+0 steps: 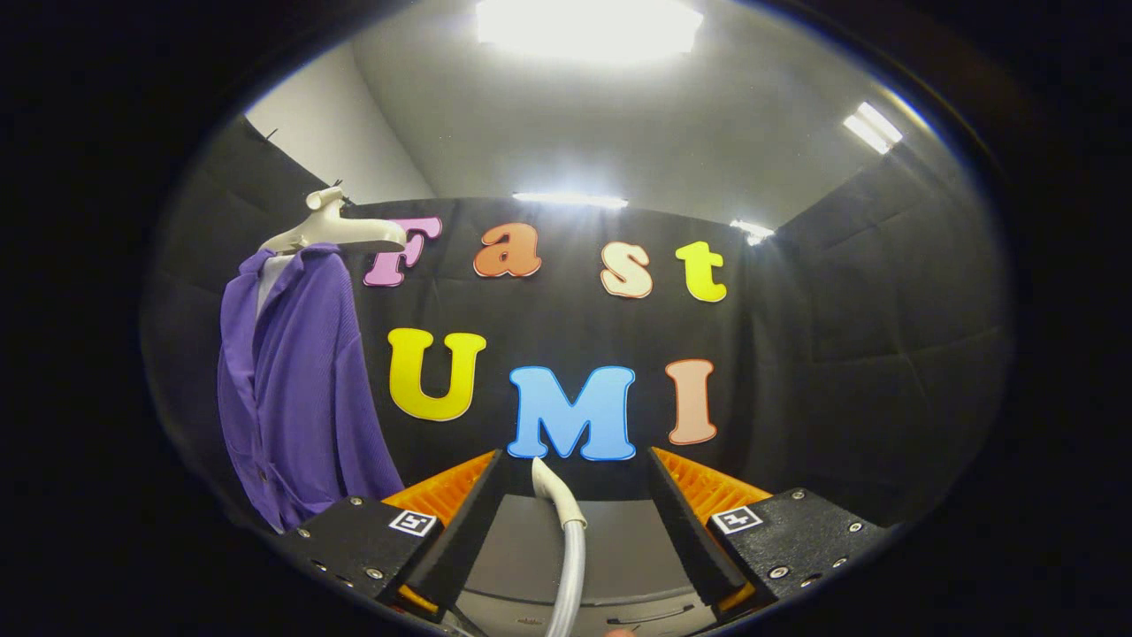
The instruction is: Iron the clothes twice with a garment steamer, once on the left side and once on the right side.
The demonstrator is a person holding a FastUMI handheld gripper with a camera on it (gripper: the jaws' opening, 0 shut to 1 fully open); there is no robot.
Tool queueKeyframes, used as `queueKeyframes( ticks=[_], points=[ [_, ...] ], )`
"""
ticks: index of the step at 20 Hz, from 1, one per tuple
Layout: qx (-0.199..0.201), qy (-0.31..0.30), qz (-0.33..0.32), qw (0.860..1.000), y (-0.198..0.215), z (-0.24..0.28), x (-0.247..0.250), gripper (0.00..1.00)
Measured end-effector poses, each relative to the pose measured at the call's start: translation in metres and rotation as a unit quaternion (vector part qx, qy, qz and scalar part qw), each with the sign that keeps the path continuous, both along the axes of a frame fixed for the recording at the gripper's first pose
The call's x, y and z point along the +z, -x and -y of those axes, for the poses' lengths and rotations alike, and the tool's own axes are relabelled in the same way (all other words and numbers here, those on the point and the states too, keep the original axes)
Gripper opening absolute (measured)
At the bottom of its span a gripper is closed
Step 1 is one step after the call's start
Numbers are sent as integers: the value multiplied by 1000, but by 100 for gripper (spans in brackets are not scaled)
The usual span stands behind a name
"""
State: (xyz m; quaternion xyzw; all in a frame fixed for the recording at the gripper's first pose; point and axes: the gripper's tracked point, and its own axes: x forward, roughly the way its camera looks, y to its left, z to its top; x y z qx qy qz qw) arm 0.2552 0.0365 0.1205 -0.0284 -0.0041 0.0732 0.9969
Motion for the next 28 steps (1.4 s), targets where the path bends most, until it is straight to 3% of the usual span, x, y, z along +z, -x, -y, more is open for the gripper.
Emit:
queueKeyframes(
  ticks=[7,14,22,28],
  points=[
    [58,-52,-63,995,-90,-11,-2,95],
    [56,-78,-158,983,-164,-8,-55,95],
    [63,-123,-316,939,-203,-14,-150,93],
    [89,-125,-412,898,-198,-27,-201,91]
  ],
)
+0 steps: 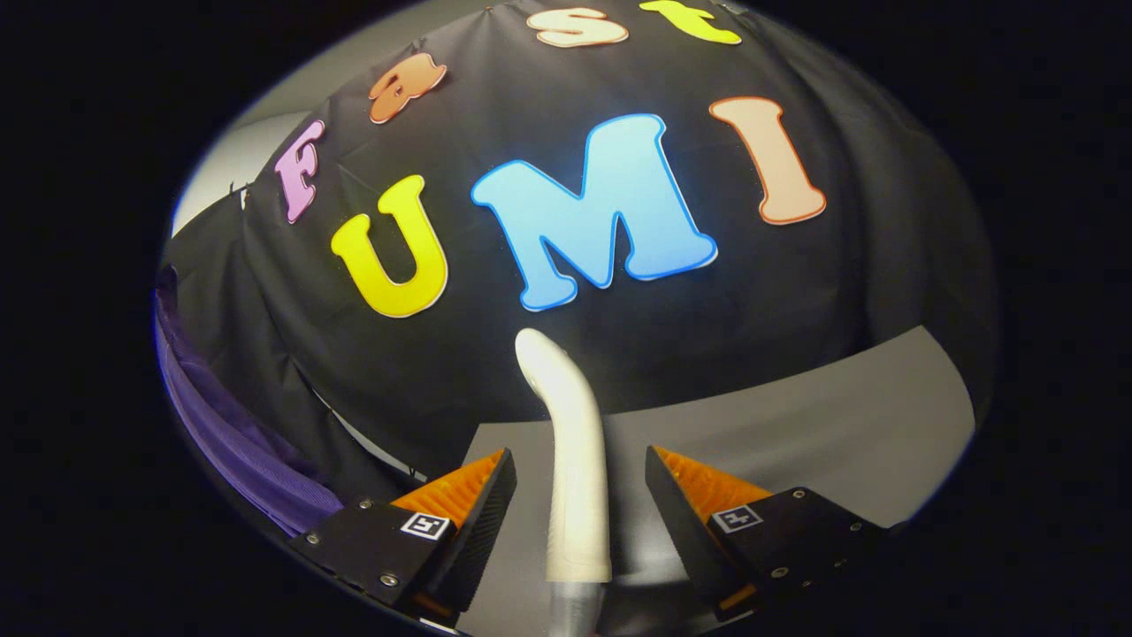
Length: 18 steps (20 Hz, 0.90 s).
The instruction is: Iron the clothes twice with a garment steamer, once on the left side and once on the right side.
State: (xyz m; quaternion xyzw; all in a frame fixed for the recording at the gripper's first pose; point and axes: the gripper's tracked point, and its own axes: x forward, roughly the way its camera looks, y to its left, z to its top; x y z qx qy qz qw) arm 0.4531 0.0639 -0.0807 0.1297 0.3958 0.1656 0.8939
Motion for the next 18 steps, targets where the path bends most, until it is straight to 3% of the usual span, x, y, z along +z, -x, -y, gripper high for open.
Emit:
queueKeyframes(
  ticks=[5,7,8,11,12,18],
  points=[
    [25,-57,-80,995,18,-14,-26,85],
    [14,-86,-101,991,16,-13,-27,76],
    [13,-105,-116,988,17,-13,-30,67],
    [-5,-189,-149,971,20,-16,-25,50],
    [-4,-202,-149,968,21,-15,-23,41],
    [14,-165,-65,984,42,-17,5,37]
  ],
)
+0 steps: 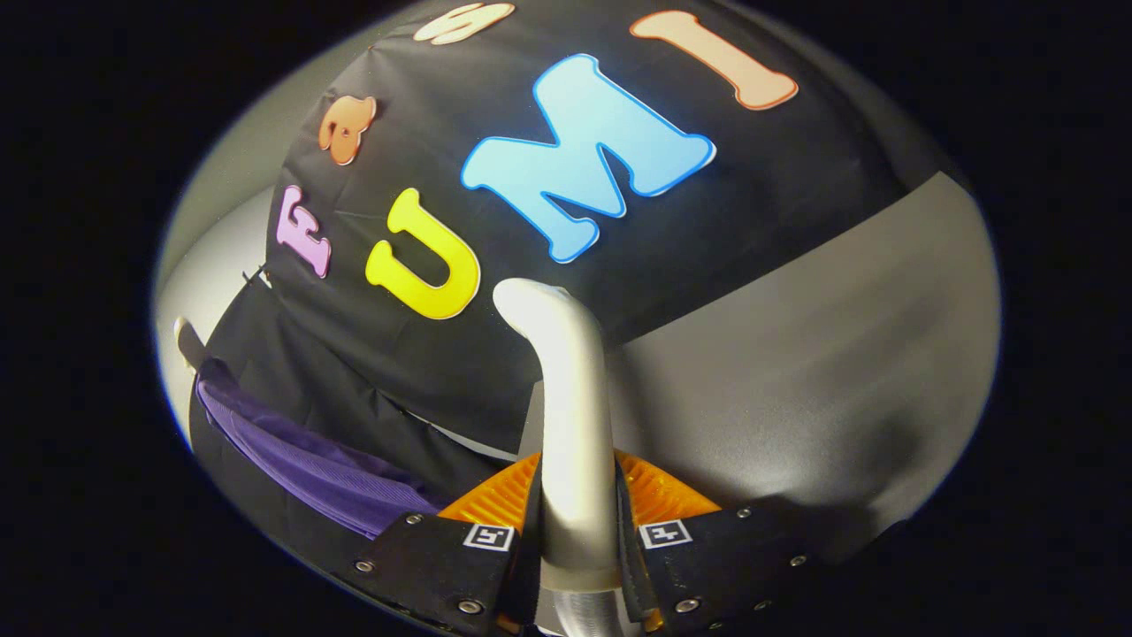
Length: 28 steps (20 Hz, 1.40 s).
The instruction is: Iron the clothes twice with a garment steamer, once on the left side and once on the right side.
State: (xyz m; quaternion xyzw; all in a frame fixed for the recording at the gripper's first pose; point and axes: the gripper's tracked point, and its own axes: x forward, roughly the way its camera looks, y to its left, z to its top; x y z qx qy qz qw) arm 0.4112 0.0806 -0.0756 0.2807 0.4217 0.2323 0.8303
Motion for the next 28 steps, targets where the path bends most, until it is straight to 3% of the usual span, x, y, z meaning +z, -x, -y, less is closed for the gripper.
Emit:
queueKeyframes(
  ticks=[4,14,28],
  points=[
    [4,15,74,997,43,4,34,37],
    [-12,2,168,986,140,-11,116,37],
    [-48,34,350,935,236,-80,223,36]
  ],
)
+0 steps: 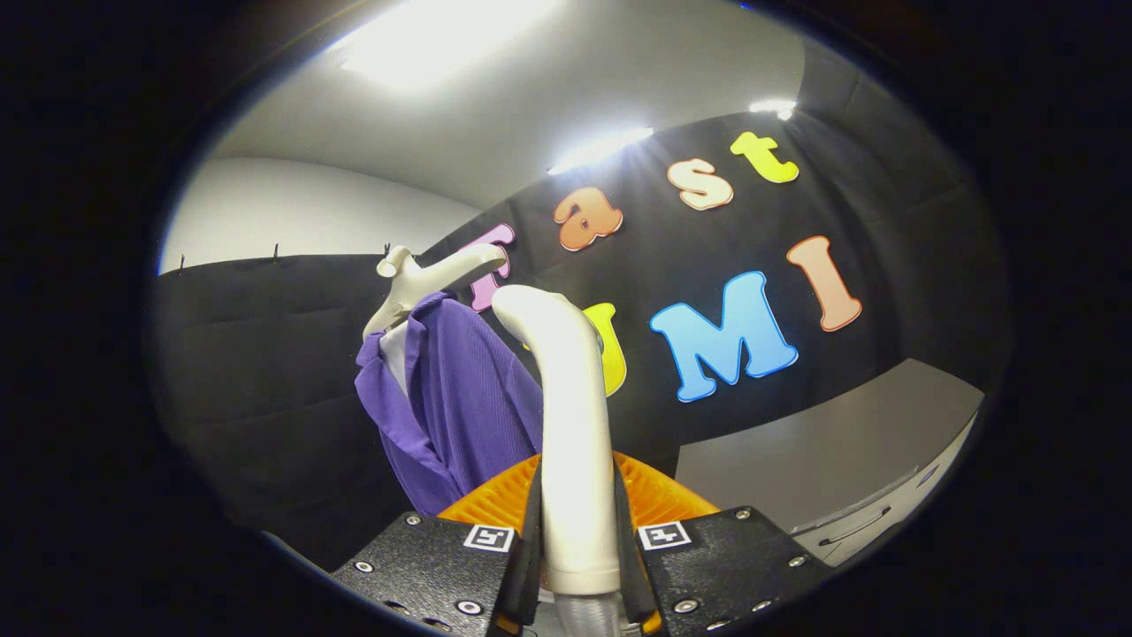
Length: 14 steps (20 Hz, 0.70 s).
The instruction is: Iron the clothes twice with a garment steamer, once on the left side and once on the right side.
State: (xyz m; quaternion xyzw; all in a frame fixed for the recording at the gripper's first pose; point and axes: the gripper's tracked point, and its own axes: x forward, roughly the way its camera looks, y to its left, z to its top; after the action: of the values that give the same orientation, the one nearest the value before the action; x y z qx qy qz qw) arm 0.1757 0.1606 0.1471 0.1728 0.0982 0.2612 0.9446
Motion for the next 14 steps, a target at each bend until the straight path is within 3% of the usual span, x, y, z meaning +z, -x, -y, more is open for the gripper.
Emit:
queueKeyframes(
  ticks=[8,14],
  points=[
    [-27,35,115,992,8,-62,50,36],
    [-44,101,191,975,6,-115,53,36]
  ],
)
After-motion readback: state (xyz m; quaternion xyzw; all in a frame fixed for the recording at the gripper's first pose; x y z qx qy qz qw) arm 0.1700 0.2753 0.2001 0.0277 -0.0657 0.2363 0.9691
